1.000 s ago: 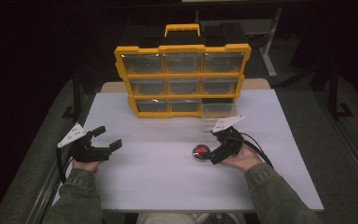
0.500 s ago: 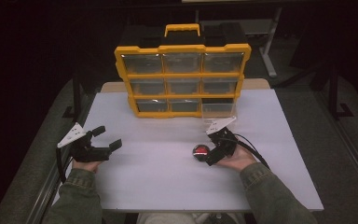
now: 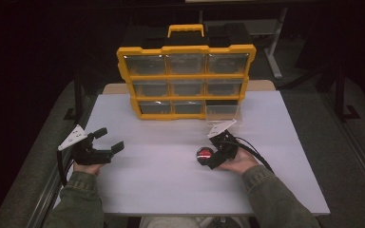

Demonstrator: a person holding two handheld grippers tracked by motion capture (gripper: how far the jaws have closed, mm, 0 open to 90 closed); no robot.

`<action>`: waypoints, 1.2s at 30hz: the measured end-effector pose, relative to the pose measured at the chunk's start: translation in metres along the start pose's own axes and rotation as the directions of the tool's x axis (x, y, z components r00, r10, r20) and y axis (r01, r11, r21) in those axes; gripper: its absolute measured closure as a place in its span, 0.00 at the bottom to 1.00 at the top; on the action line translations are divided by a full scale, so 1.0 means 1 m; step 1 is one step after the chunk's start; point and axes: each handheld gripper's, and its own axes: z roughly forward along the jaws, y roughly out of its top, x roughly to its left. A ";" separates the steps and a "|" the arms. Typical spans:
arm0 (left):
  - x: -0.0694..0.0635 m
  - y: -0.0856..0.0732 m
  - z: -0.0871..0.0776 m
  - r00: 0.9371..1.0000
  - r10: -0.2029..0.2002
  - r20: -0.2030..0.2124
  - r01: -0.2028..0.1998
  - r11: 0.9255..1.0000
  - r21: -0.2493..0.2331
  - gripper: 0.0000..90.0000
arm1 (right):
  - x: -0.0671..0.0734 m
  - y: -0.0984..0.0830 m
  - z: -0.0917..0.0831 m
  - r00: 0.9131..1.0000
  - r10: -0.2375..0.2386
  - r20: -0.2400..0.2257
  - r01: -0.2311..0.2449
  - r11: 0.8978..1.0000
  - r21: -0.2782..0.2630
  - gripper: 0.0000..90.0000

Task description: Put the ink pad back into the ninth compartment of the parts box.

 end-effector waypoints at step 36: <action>0.000 0.000 0.001 1.000 0.001 -0.001 -0.001 1.000 0.006 0.00 | -0.003 -0.007 0.013 1.000 -0.015 0.018 0.014 0.998 0.058 0.31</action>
